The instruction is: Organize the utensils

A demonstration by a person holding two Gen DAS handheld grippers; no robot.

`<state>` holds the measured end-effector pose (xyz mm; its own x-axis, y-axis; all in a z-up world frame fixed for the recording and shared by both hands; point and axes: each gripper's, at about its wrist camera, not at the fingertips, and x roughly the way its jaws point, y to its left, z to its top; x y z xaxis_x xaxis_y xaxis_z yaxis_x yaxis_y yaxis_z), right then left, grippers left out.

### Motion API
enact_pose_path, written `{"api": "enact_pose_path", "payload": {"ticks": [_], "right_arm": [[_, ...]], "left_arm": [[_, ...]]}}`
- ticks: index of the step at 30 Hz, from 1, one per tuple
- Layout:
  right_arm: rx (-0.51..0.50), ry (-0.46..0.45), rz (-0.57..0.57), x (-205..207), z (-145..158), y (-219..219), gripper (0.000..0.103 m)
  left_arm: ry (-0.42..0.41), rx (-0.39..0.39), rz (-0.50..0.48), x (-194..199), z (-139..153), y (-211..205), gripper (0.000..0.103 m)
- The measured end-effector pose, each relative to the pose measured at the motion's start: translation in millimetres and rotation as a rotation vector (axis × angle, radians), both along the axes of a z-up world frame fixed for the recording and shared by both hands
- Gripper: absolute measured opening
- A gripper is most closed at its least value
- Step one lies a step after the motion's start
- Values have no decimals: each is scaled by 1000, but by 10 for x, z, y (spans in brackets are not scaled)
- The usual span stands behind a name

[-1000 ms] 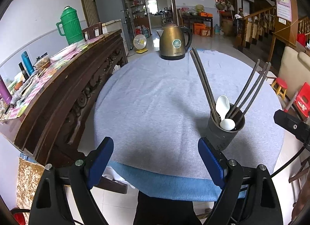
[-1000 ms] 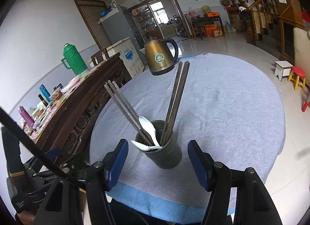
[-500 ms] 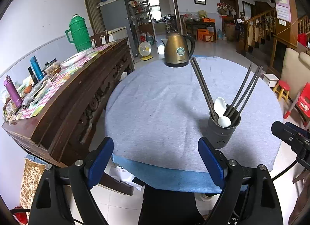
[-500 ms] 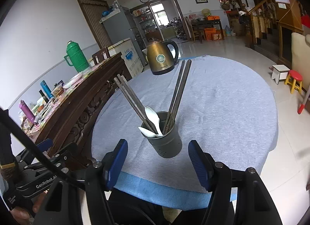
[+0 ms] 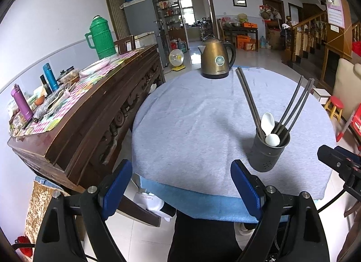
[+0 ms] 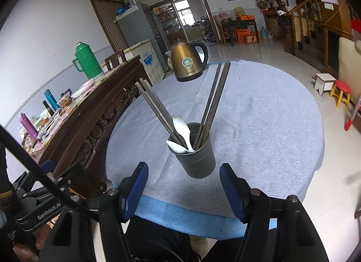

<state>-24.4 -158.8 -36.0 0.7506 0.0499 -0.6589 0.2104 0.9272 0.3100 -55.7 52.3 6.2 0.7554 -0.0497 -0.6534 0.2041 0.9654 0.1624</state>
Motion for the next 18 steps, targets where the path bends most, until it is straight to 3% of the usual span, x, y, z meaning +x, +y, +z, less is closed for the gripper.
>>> {"api": "enact_pose_path", "payload": {"ticks": [18], "right_arm": [[-30,-11,16,22,65,136,69]], "left_arm": [[-10,-21,17,-38,15,159,89]]}}
